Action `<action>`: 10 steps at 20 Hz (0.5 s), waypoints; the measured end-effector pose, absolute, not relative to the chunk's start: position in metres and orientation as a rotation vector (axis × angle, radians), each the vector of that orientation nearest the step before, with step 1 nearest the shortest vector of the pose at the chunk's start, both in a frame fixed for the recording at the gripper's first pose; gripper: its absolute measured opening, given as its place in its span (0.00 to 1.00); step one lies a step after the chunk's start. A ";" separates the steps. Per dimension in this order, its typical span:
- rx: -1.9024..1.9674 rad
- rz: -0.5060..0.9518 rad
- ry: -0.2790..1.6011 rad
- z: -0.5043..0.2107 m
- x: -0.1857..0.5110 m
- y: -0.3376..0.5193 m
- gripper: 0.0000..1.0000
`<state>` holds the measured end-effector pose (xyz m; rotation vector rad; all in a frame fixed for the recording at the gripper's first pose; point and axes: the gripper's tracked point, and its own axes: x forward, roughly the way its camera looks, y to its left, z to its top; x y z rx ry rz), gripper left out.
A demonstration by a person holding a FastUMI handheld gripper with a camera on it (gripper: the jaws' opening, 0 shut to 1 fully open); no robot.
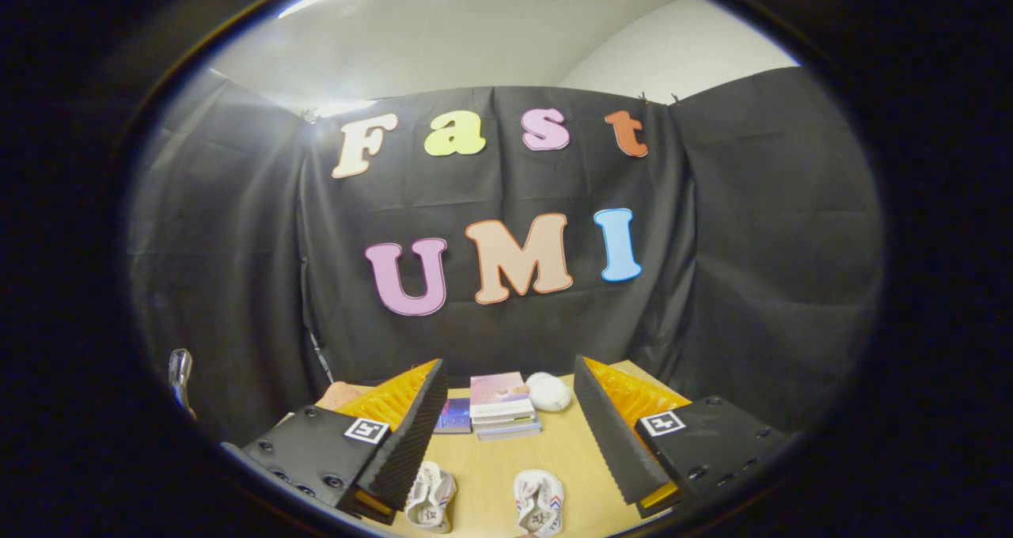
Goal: Open the storage box then place both shoes into the box .Put the left shoe in first, then the right shoe, with the right side of both shoes facing outward in a uniform manner.
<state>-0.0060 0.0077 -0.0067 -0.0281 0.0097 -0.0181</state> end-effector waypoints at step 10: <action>0.141 0.058 0.120 -0.061 -0.010 0.052 0.99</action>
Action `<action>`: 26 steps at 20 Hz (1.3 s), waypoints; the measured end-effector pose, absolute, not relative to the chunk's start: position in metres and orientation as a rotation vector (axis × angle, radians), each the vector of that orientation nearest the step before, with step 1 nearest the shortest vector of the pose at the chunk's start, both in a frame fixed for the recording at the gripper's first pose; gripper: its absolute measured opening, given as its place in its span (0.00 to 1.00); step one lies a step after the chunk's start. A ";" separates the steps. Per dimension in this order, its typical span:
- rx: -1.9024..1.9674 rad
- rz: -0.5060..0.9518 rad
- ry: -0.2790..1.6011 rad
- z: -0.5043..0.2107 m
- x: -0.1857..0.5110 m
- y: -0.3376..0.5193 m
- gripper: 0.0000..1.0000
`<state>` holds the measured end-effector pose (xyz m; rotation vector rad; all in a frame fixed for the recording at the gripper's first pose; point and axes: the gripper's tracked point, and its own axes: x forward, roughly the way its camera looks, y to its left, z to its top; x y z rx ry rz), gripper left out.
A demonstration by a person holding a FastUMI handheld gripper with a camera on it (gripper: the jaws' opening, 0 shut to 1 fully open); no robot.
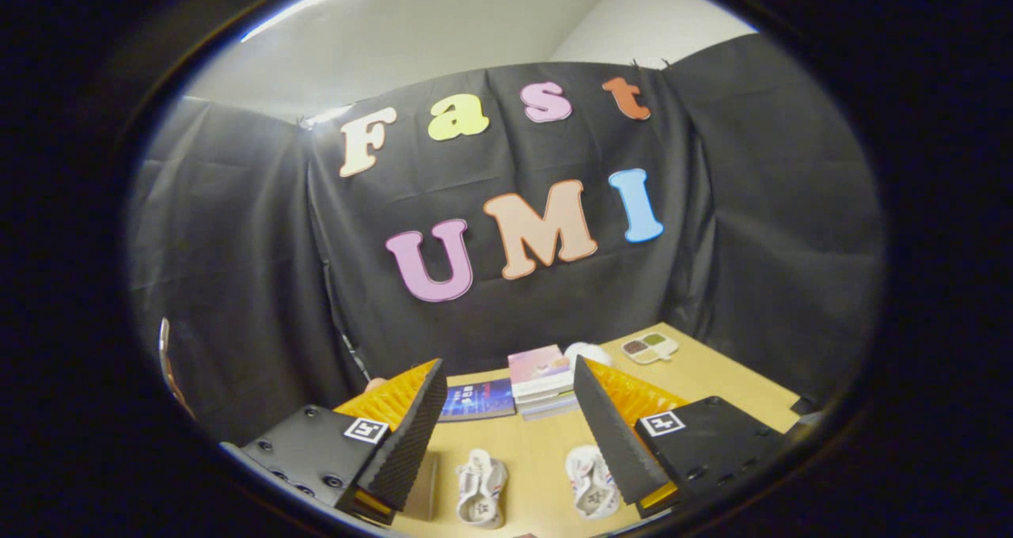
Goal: Open the storage box then place both shoes into the box .Put the left shoe in first, then the right shoe, with the right side of both shoes facing outward in a uniform manner.
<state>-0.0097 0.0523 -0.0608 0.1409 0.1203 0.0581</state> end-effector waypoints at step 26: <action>1.041 0.231 0.923 -0.359 -0.045 0.232 1.00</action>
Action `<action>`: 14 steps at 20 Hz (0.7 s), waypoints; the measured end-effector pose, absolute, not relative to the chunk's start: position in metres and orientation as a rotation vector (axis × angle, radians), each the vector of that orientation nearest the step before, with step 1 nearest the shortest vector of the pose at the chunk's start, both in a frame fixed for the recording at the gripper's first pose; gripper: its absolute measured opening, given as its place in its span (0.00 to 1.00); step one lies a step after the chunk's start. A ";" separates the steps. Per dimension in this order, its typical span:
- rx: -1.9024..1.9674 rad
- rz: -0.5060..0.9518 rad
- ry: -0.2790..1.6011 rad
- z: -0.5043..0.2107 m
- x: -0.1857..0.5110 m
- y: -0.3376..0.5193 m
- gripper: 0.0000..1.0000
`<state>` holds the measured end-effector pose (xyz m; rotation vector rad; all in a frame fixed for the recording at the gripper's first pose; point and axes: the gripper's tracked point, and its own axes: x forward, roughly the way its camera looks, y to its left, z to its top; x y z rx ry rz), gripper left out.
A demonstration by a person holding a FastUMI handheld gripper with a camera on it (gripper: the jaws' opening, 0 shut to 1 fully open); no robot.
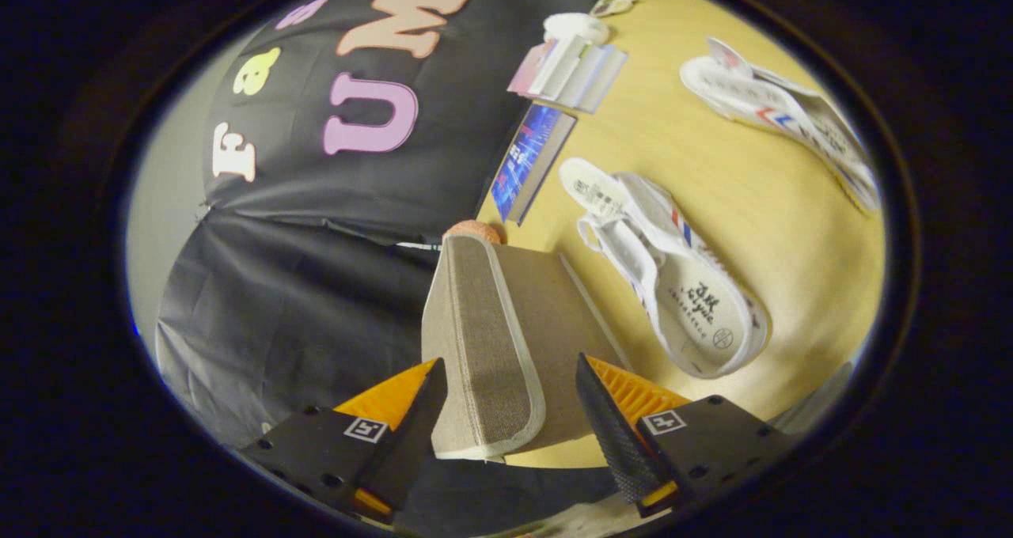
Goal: Open the storage box then place both shoes into the box .Put the left shoe in first, then the right shoe, with the right side of both shoes facing outward in a uniform manner.
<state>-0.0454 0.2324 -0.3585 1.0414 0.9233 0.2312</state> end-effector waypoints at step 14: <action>1.483 0.266 1.020 -0.361 -0.046 0.249 0.49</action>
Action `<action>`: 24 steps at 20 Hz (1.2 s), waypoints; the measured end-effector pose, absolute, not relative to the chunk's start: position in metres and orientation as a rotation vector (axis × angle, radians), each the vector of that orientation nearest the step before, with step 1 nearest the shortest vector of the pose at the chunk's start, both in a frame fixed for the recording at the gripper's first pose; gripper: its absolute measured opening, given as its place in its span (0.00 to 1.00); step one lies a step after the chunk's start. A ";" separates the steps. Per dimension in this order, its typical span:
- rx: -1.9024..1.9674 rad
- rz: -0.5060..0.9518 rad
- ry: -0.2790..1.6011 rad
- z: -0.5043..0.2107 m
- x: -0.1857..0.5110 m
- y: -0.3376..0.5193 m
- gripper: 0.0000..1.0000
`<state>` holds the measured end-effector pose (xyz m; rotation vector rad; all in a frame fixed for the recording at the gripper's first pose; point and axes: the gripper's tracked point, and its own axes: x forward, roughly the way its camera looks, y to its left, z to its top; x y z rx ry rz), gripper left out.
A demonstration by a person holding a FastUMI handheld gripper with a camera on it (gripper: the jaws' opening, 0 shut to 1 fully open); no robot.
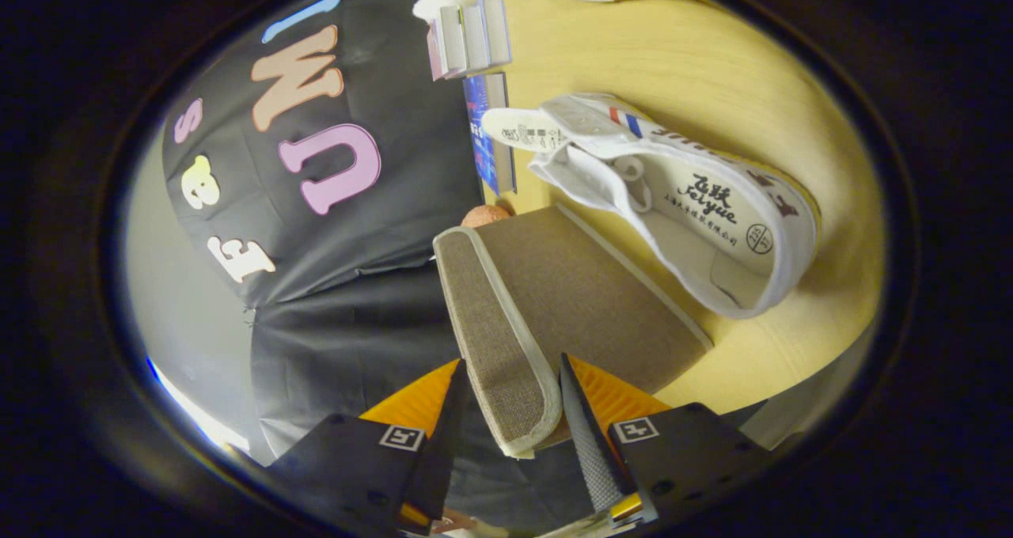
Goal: Open the storage box then place both shoes into the box .Put the left shoe in first, then the right shoe, with the right side of both shoes facing outward in a uniform manner.
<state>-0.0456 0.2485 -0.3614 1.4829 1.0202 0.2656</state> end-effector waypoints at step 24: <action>1.092 0.470 0.833 -0.245 -0.053 0.277 0.03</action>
